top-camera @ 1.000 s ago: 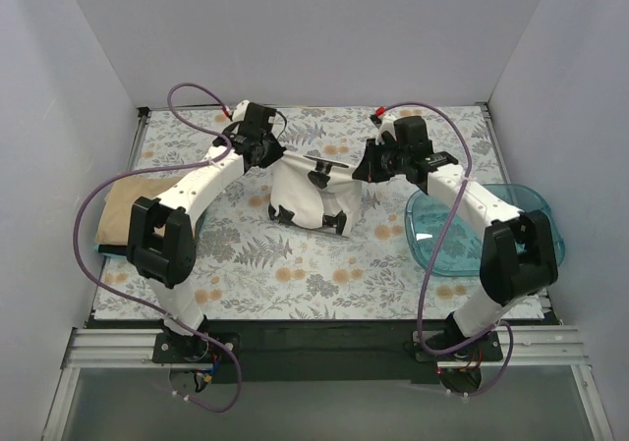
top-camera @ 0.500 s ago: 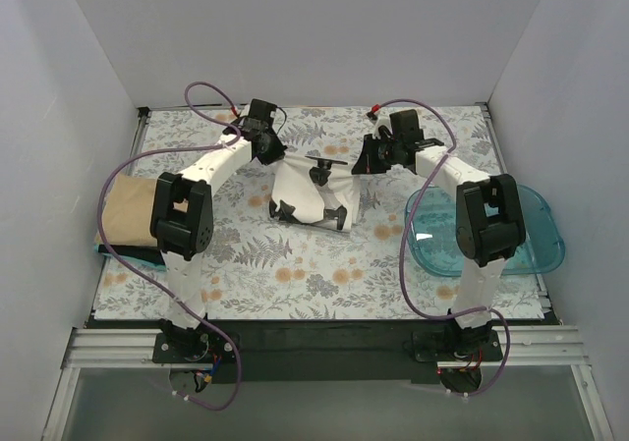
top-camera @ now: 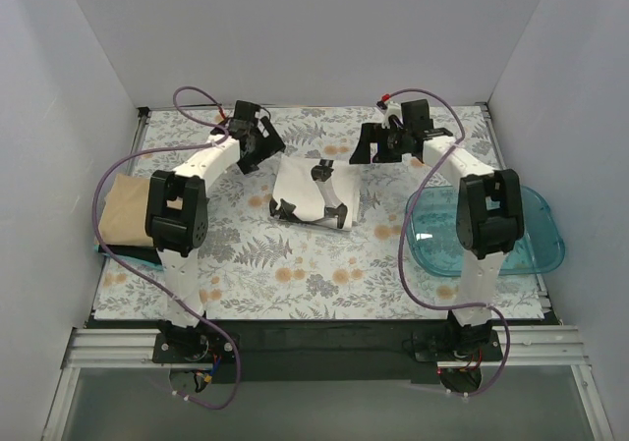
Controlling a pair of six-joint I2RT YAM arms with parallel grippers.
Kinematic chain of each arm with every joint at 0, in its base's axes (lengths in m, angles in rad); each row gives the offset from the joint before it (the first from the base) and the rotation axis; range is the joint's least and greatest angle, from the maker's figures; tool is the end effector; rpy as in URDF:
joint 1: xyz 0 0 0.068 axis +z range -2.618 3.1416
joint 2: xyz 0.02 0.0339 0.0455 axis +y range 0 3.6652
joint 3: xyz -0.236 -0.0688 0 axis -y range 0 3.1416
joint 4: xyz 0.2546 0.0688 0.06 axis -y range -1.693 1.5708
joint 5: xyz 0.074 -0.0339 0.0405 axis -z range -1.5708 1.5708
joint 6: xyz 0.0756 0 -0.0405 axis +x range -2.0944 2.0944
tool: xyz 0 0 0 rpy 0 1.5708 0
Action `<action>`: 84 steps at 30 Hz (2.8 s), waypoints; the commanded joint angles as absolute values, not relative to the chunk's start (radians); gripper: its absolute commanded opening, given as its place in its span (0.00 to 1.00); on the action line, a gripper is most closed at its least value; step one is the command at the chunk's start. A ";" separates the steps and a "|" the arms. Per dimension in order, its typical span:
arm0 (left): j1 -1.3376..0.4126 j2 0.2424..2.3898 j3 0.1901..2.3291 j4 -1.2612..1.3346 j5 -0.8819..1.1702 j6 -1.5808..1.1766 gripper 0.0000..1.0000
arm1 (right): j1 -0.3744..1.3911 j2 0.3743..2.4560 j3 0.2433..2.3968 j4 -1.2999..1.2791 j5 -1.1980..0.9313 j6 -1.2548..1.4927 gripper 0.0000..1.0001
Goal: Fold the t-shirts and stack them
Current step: Fold the tshirt, then neatly place the folded tshirt to the corner
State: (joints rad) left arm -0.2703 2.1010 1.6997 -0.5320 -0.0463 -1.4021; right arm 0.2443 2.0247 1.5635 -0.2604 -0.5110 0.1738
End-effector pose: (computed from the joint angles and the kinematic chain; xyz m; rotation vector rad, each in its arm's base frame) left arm 0.4694 -0.1264 0.1527 -1.4200 2.1983 -0.6003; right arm 0.4600 0.1528 0.1736 -0.3513 2.2814 0.8008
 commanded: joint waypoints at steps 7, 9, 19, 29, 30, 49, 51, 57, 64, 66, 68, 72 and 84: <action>-0.278 1.821 1.329 -0.376 0.153 -1.367 0.92 | 0.275 1.524 1.143 -0.187 -0.466 0.184 0.98; -0.278 1.833 1.322 -0.370 0.172 -1.352 0.92 | 0.281 1.389 1.006 -0.163 -0.462 0.199 0.98; -0.287 1.999 1.364 -0.419 0.114 -1.350 0.93 | 0.282 0.957 0.718 -0.164 -0.426 0.258 0.98; -0.376 2.075 1.364 -0.454 0.025 -1.344 0.60 | 0.284 0.775 0.634 -0.225 -0.344 0.285 0.98; -0.383 2.080 1.365 -0.454 0.020 -1.344 0.50 | 0.282 0.769 0.630 -0.230 -0.338 0.279 0.98; -0.541 1.745 1.040 -0.569 -0.517 -1.339 0.00 | 0.281 0.634 0.535 -0.308 -0.253 0.192 0.98; -0.541 1.712 0.985 -0.563 -0.570 -1.332 0.00 | 0.281 0.626 0.519 -0.310 -0.242 0.186 0.98; -0.541 1.640 0.905 -0.563 -0.681 -1.263 0.00 | 0.281 0.629 0.483 -0.305 -0.147 0.198 0.98; -0.534 1.585 0.899 -0.653 -0.968 -1.371 0.00 | 0.281 0.653 0.476 -0.268 -0.192 0.186 0.98; -0.529 1.531 0.874 -0.650 -1.035 -1.368 0.00 | 0.281 0.658 0.474 -0.265 -0.199 0.184 0.98; -0.526 1.485 0.816 -0.534 -1.022 -1.178 0.00 | 0.281 0.667 0.469 -0.258 -0.206 0.183 0.98; -0.515 1.362 0.767 -0.345 -0.950 -0.933 0.00 | 0.282 0.680 0.457 -0.244 -0.215 0.183 0.98; -0.293 1.128 0.791 -0.194 -0.508 -0.402 0.00 | 0.278 0.692 0.433 -0.219 -0.209 0.187 0.98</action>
State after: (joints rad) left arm -0.3599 1.1637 0.7216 -0.1318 -0.5766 -0.5438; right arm 0.2790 0.6907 0.4400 -0.2714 -0.2047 0.2020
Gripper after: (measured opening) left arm 0.063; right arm 0.983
